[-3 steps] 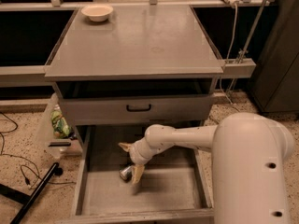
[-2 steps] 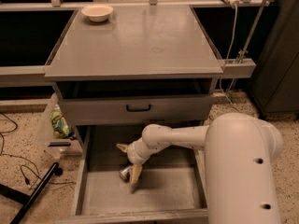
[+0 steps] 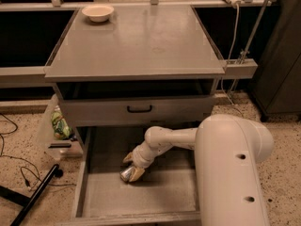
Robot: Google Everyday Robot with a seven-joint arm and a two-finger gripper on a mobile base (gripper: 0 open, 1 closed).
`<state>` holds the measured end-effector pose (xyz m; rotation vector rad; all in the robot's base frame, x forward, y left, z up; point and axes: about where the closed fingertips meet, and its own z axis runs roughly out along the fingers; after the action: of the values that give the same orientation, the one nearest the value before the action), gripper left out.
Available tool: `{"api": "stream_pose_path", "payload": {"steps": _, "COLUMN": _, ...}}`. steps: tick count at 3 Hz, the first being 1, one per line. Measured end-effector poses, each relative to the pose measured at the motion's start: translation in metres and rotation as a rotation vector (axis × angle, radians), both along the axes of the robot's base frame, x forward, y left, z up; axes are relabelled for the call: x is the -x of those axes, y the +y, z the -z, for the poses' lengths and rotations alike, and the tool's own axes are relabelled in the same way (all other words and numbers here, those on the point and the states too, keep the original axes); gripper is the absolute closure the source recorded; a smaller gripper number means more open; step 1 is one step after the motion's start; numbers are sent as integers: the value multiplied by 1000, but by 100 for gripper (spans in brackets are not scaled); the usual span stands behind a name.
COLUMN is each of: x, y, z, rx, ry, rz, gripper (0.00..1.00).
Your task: Pick redbull can from middle drawer and place on counter
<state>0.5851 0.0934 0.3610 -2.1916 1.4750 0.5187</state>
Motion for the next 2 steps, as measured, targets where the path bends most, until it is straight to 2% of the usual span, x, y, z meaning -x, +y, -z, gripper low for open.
{"api": "stream_pose_path", "payload": {"steps": 1, "x": 0, "y": -1, "z": 1, "rx": 1, "ry": 2, "rz": 1, "gripper": 65}}
{"api": "stream_pose_path", "payload": {"steps": 2, "x": 10, "y": -9, "z": -20, "rx": -71, "ry": -28, "rz": 3, "gripper": 88}}
